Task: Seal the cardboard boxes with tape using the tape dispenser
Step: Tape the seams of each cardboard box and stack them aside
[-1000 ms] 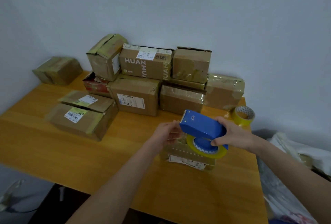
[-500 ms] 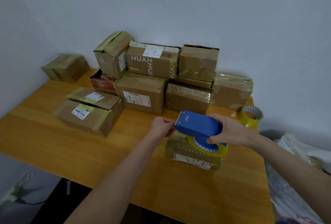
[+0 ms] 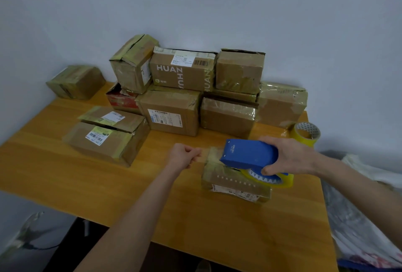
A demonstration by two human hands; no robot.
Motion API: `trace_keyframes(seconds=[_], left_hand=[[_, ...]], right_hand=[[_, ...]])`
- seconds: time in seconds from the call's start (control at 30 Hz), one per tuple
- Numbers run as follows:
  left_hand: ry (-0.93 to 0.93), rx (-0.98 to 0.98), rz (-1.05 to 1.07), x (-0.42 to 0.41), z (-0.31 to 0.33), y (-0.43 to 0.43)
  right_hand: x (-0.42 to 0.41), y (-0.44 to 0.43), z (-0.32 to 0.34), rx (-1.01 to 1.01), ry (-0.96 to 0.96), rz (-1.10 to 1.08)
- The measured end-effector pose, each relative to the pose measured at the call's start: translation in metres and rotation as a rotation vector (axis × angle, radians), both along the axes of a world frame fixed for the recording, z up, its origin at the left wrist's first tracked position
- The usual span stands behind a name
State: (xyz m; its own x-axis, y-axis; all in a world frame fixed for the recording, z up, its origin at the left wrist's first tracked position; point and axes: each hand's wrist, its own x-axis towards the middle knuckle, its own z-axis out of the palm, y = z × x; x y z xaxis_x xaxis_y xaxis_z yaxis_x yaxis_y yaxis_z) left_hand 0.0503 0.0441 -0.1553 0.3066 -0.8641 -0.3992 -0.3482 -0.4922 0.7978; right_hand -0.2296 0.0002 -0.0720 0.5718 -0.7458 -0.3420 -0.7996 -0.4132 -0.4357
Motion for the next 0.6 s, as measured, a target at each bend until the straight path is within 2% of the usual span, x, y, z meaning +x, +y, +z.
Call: trace_keyframes(seconds=[0.17, 0.47, 0.53, 0.6], left_hand=[[-0.080, 0.004, -0.017, -0.001, -0.018, 0.001], [-0.219, 0.064, -0.113, -0.021, -0.050, -0.004], [-0.306, 0.122, -0.137, -0.023, -0.052, -0.004], [-0.438, 0.062, -0.098, -0.020, -0.046, 0.002]], right_hand=[[0.005, 0.002, -0.008, -0.056, 0.070, 0.006], [0.010, 0.002, -0.017, -0.049, 0.059, -0.030], [0.011, 0.002, -0.017, -0.048, 0.047, -0.047], [0.012, 0.002, -0.016, -0.044, 0.041, -0.057]])
